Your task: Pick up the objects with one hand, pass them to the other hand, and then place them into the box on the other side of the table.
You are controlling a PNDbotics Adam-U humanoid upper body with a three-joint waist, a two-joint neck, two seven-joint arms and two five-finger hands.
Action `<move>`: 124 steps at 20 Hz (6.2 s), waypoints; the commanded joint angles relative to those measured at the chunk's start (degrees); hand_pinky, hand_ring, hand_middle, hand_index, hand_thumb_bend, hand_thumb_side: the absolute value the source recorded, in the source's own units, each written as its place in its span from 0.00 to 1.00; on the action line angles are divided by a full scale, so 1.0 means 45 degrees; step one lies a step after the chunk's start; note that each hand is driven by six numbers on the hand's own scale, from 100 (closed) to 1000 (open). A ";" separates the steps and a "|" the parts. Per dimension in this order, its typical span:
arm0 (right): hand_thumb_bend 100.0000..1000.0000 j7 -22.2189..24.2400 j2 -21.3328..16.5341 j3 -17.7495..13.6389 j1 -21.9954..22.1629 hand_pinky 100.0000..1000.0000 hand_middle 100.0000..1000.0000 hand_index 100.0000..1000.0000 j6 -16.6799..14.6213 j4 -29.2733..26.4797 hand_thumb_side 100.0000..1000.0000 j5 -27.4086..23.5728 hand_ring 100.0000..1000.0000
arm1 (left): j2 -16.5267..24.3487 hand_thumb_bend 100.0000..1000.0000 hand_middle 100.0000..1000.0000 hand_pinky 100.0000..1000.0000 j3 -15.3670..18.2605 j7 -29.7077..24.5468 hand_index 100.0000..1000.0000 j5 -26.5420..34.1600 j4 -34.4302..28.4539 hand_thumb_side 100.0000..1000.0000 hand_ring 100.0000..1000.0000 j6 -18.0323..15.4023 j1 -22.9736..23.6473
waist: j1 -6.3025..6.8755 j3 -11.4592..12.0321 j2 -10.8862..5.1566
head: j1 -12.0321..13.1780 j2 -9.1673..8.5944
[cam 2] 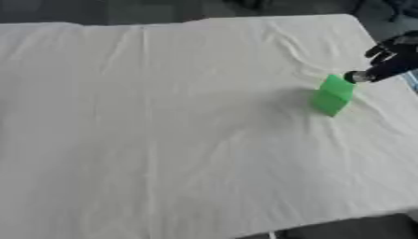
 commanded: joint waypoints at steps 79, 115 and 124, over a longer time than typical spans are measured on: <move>0.34 -0.1064 0.0769 0.0977 -0.1439 1.00 0.83 0.88 -0.0319 0.1479 0.03 0.1749 0.89 | -0.0007 0.00 0.75 0.80 -0.0590 -0.0364 0.68 -0.0301 -0.0122 0.85 0.79 0.0487 -0.0276 | 0.0354 0.0068 0.0212 | -0.0758 -0.0441; 0.34 0.1285 0.1875 0.1973 -0.2862 1.00 0.73 0.86 -0.0933 0.3675 0.07 0.2850 0.85 | -0.0117 0.00 0.75 0.80 -0.0835 -0.0463 0.67 -0.0374 0.0063 0.87 0.79 0.0547 -0.0171 | 0.0321 0.0134 0.0229 | -0.0855 -0.0548; 0.35 -0.0792 0.1531 0.0894 -0.2370 0.83 0.50 0.68 -0.0450 0.2425 0.00 0.1659 0.62 | -0.0062 0.00 0.75 0.80 -0.0783 -0.0426 0.67 -0.0372 0.0028 0.86 0.80 0.0541 -0.0112 | 0.0307 0.0035 0.0149 | -0.0678 -0.0514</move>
